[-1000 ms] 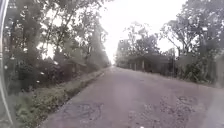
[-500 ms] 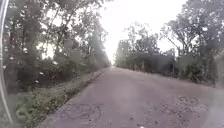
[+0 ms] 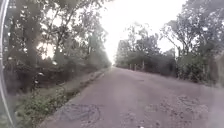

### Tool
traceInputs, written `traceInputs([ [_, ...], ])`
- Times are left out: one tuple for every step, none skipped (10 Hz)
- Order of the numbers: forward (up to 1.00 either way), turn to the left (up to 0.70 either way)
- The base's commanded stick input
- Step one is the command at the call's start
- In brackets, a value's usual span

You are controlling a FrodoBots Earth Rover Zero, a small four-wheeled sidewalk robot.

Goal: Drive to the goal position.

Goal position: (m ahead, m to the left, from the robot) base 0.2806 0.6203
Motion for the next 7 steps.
traceInputs([
  [0.10,0.01],
  [0.10,0.01],
  [0.10,0.01],
  [0.10,0.01],
  [0.10,0.01],
  [0.10,0.01],
  [0.10,0.01],
])
